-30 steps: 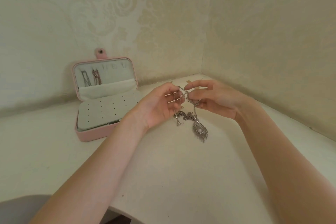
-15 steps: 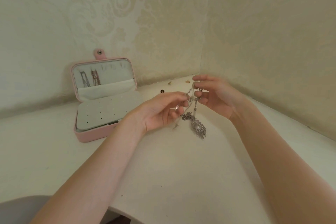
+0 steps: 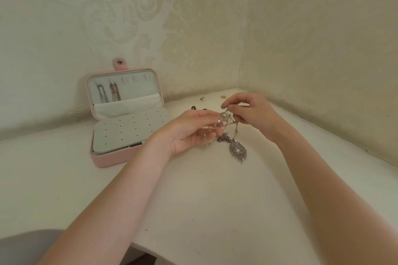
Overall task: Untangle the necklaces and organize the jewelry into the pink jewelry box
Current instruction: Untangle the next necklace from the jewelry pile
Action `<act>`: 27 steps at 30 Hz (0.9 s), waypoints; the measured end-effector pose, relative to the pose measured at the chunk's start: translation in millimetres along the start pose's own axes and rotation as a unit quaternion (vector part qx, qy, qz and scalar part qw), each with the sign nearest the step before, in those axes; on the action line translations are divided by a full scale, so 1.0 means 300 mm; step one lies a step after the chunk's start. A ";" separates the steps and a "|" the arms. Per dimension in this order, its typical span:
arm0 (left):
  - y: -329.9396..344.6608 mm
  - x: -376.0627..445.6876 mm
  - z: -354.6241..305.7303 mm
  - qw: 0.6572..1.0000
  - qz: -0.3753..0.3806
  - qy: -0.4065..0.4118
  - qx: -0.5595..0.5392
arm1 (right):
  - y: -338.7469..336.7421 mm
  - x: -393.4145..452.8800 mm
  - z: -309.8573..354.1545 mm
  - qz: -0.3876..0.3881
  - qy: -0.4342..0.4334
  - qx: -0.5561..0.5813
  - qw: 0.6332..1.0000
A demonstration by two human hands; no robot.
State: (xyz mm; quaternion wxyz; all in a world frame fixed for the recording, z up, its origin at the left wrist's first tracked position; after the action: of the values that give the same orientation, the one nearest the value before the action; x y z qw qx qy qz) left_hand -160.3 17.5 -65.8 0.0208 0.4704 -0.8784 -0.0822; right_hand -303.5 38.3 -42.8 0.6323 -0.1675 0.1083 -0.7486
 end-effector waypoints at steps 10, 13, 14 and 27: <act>-0.019 0.008 -0.010 0.997 -0.056 0.042 -0.011 | 0.000 -0.014 0.007 0.038 0.031 0.020 0.999; -0.014 0.012 0.002 0.992 -0.058 0.059 0.099 | 0.007 -0.011 0.006 0.014 0.034 -0.029 0.999; -0.013 0.012 0.005 0.988 -0.057 0.068 0.123 | 0.012 -0.010 0.006 0.005 0.034 -0.054 0.998; -0.019 0.027 -0.010 0.984 -0.119 0.132 0.027 | 0.017 -0.007 -0.022 0.081 0.108 0.048 0.990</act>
State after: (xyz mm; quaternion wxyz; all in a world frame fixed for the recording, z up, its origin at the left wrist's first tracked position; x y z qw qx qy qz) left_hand -159.7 7.2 -64.2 0.1139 0.5784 -0.8078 0.0024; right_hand -301.1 39.1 -51.0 0.6830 -0.0456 0.1528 -0.7128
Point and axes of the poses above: each hand's wrist, its own x-axis towards the middle knuckle, its own y-axis out of the palm, z = x × y, the point moved 4 cm from there along x, towards the middle knuckle, and after that the axes turned 10 degrees about y, right-handed, at the moved point
